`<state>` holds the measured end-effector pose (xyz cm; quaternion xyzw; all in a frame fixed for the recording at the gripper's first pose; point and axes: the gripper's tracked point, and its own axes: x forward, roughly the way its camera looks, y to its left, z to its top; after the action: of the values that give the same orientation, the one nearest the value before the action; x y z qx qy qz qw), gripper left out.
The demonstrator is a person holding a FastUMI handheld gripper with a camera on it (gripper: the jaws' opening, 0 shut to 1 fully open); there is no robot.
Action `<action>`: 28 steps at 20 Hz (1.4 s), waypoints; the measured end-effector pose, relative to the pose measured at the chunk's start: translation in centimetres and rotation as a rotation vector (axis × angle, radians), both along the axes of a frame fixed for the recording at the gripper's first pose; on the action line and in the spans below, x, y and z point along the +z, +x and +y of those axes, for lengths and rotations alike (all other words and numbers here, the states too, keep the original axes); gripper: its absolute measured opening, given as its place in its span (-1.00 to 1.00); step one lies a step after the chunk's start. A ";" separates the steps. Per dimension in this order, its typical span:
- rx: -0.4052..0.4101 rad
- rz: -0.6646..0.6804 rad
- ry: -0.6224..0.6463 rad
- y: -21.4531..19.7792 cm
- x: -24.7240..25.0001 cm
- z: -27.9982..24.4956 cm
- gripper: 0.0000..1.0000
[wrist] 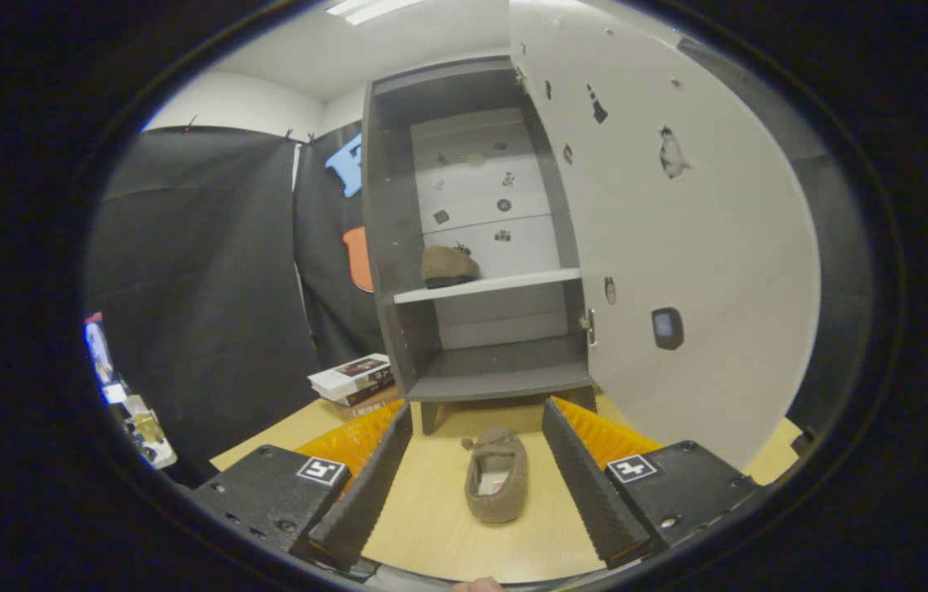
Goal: Open the shoe cabinet door, grab the shoes and put them into the shoe cabinet, then close the shoe cabinet door.
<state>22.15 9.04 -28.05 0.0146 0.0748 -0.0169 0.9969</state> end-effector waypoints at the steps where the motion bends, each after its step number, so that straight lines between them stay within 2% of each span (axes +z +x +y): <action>1: 0.005 0.024 -0.006 1.2 -1.5 0.3 1.00; 5: 0.044 0.121 -0.035 5.7 -7.4 1.8 1.00; 9: 0.032 0.195 -0.102 9.0 -11.9 2.3 0.98; 14: 0.005 0.428 -0.068 11.3 -19.0 1.8 0.63; 16: -0.007 0.435 -0.121 12.6 -19.4 1.2 0.55; 20: -0.014 0.545 -0.135 13.4 -21.1 -0.1 -0.11; 21: -0.030 0.535 -0.116 13.9 -21.0 -0.7 -0.27; 23: 0.001 0.535 -0.037 14.2 -21.0 -0.7 -0.66; 25: 0.038 0.528 0.009 14.0 -20.7 -0.6 -0.83; 28: 0.049 0.482 0.022 13.7 -19.3 -0.9 -0.87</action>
<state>35.81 8.14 -47.34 0.0192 0.3110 0.0050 0.9502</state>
